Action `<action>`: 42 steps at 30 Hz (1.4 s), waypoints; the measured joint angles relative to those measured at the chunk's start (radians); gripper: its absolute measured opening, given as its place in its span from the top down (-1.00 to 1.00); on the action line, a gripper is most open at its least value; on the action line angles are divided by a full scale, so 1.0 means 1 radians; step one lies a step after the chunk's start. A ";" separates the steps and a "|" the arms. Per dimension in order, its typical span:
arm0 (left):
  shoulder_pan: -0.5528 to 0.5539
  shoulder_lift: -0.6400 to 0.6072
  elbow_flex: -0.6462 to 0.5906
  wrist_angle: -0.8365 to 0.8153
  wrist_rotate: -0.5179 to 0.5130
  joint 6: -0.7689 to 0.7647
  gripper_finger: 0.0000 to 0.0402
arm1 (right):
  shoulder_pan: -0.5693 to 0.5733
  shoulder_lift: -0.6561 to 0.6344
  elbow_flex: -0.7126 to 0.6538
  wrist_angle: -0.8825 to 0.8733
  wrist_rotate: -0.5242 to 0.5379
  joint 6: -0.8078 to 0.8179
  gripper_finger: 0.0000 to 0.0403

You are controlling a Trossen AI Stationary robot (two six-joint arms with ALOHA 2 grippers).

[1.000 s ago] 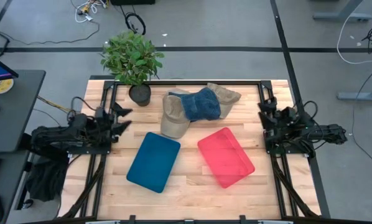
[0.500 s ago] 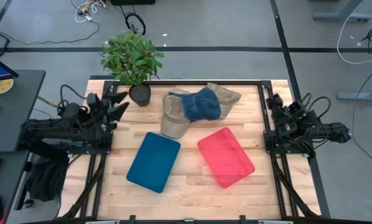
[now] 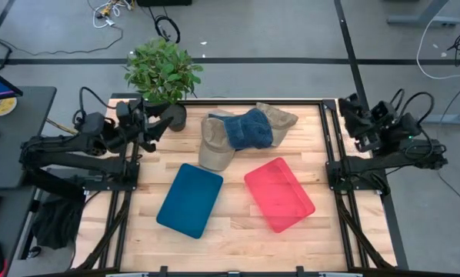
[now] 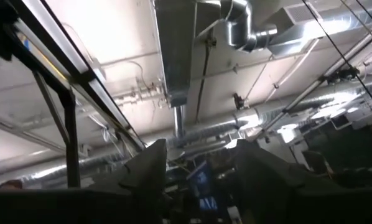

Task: Pick & Place hat
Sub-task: Put the blue cap into the red bin

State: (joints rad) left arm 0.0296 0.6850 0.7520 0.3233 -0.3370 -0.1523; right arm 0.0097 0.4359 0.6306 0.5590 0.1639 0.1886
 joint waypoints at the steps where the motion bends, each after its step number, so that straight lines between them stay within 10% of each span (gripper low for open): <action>1: 0.000 0.002 0.003 0.007 0.000 0.003 -0.43 | 0.000 0.008 0.008 0.006 -0.004 0.024 0.02; 17: 0.024 0.010 0.004 0.048 -0.043 -0.224 -0.43 | 0.000 0.050 0.017 0.117 0.050 0.130 0.02; 31: 0.092 0.029 0.010 -0.110 -0.069 -0.234 -0.42 | -0.064 0.325 0.318 -0.670 0.224 0.085 0.02; 42: 0.091 0.133 0.315 -0.760 -0.112 -0.216 -0.42 | -0.119 0.449 0.472 -0.989 0.209 0.157 0.02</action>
State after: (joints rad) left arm 0.1207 0.8177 1.0675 -0.4368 -0.4495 -0.3678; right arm -0.1093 0.8846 1.1023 -0.4301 0.3730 0.3453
